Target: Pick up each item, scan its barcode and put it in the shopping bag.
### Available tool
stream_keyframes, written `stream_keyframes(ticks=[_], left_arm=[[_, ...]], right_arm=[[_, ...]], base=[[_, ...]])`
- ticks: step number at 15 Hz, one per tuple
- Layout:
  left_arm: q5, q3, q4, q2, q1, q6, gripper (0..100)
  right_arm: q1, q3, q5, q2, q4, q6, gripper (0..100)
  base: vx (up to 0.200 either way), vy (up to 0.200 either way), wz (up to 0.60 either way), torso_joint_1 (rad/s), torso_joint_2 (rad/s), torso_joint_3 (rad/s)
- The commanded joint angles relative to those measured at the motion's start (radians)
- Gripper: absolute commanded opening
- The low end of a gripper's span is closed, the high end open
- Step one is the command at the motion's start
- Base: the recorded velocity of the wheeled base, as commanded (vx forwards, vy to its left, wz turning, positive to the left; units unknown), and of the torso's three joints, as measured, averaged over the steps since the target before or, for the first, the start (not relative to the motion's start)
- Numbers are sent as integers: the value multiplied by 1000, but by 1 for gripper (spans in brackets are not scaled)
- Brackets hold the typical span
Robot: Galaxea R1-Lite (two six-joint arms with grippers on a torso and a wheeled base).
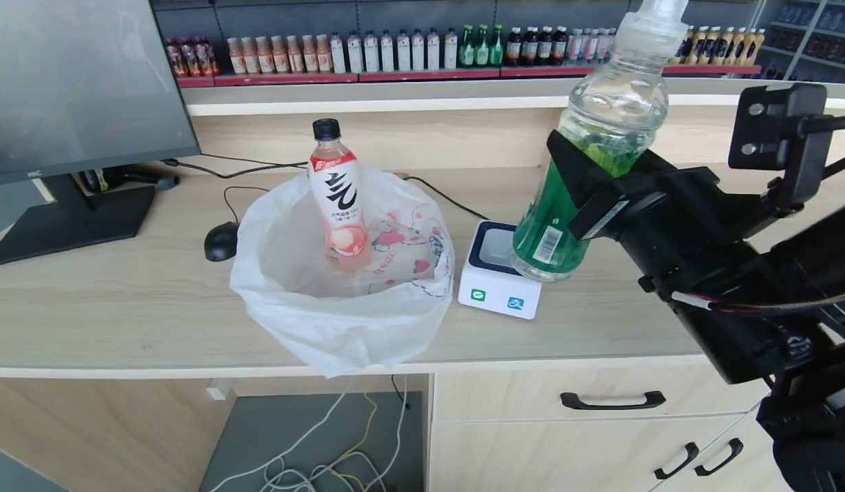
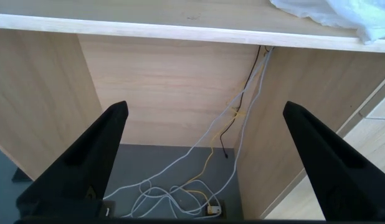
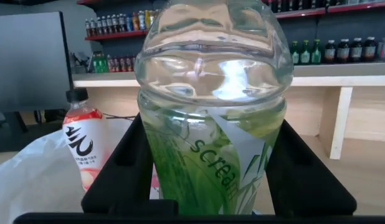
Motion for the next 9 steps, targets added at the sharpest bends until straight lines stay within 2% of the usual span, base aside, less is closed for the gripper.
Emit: stream_keyframes(ticks=[1,4,6,7,8,9], left_arm=[[0,0,0,0,0,0,100],[0,0,0,0,0,0,100],[0,0,0,0,0,0,100],[0,0,0,0,0,0,100],[0,0,0,0,0,0,100],[0,1,0,0,0,0,100]], right_arm=[[4,-65,7,28,14,-14,0],[-10,-118,125,82,14,-120,0],[-62,-117,261,102,5,-218,0],[-65,-117,266,102,5,-221,0],[-116,-126,384,113,5,-302,0],[-142,-152,439,122,8,-337,0]], base=[[0,0,0,0,0,0],[0,0,0,0,0,0],[0,0,0,0,0,0],[0,0,0,0,0,0],[0,0,0,0,0,0],[0,0,0,0,0,0]])
